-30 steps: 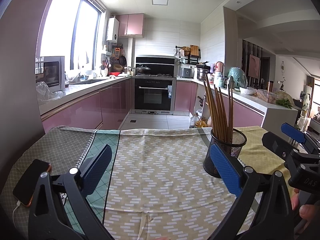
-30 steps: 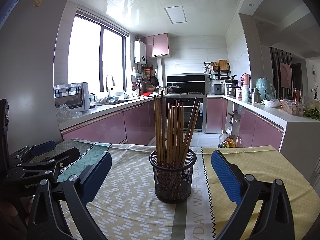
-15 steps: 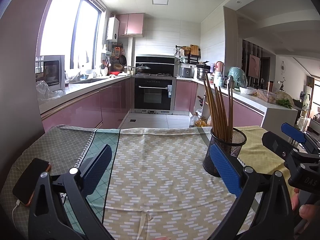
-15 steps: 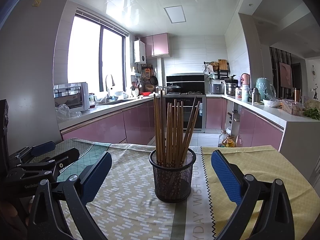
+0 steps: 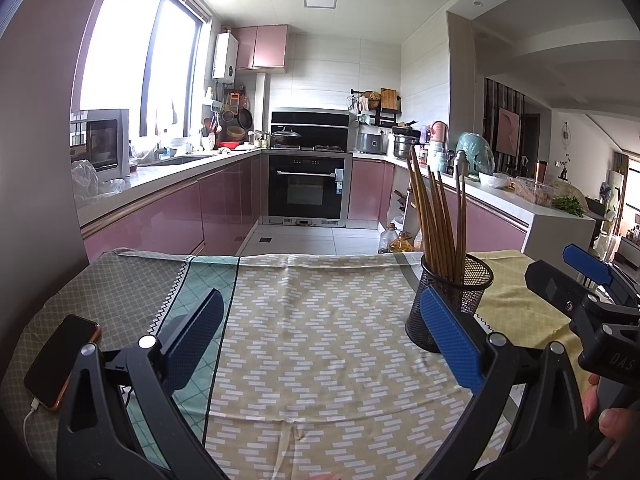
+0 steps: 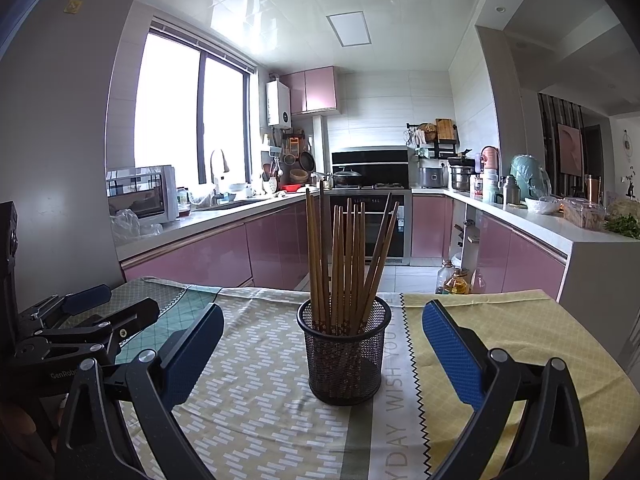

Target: Organize utensils

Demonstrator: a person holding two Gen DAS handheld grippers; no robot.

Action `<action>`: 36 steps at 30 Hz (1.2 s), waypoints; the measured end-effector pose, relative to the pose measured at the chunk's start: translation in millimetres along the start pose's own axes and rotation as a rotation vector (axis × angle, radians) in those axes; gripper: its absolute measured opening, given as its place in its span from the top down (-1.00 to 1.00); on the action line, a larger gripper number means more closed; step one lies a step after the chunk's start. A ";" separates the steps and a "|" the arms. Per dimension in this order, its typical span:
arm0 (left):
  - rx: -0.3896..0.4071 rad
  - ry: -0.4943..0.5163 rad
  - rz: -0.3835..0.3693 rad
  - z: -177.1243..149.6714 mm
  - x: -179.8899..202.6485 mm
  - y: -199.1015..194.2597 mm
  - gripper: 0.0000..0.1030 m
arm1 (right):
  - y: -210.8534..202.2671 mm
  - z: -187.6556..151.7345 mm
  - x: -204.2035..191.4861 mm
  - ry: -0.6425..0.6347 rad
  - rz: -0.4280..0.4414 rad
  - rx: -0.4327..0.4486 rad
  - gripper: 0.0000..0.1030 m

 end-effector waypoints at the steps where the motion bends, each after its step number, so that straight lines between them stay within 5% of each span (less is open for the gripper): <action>1: 0.000 -0.001 0.000 0.0 0.0 -0.1 -0.89 | 0.0 0.0 0.1 0.002 0.003 -0.001 -0.87; 36: -0.003 -0.003 -0.002 1.0 0.2 -0.6 -0.89 | -0.7 -0.2 -1.0 0.006 0.000 -0.003 -0.87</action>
Point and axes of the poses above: each gripper's, at about its wrist camera, not at the fingertips, and y roughly the way its jaws point, x to its right, z to its top, the point moved 1 cm from there along y, roughly the way its jaws point, and after that the axes turned 10 degrees about -z, right-handed, at the moved point
